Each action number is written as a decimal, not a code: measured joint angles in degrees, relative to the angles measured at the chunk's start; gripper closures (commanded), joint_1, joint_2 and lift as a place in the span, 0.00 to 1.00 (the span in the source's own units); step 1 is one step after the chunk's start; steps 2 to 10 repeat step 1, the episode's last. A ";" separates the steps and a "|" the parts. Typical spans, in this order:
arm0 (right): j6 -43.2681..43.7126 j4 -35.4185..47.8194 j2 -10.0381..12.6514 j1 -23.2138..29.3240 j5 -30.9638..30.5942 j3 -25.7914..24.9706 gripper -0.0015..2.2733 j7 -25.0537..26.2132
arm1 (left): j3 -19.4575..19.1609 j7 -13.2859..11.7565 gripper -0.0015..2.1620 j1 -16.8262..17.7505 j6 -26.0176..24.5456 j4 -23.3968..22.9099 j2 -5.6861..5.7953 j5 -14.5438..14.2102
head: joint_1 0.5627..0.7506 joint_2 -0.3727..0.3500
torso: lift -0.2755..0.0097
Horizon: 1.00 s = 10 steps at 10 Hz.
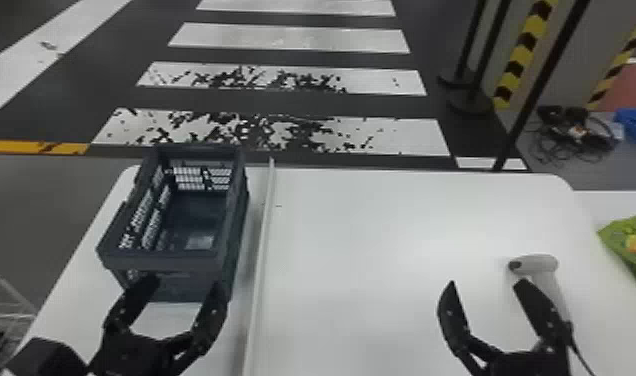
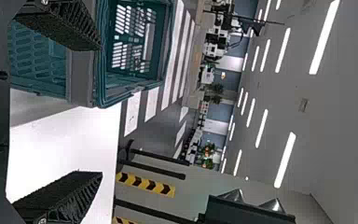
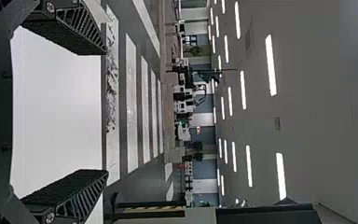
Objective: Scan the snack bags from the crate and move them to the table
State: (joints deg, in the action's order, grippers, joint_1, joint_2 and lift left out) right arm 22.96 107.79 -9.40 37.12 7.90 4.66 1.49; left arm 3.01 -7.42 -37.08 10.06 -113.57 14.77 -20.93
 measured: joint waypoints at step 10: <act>0.01 0.06 0.00 0.04 -0.01 0.03 0.04 -0.07 | 0.05 -0.10 0.02 0.00 0.00 -0.05 -0.01 0.01 | 0.70 0.50 | 0.63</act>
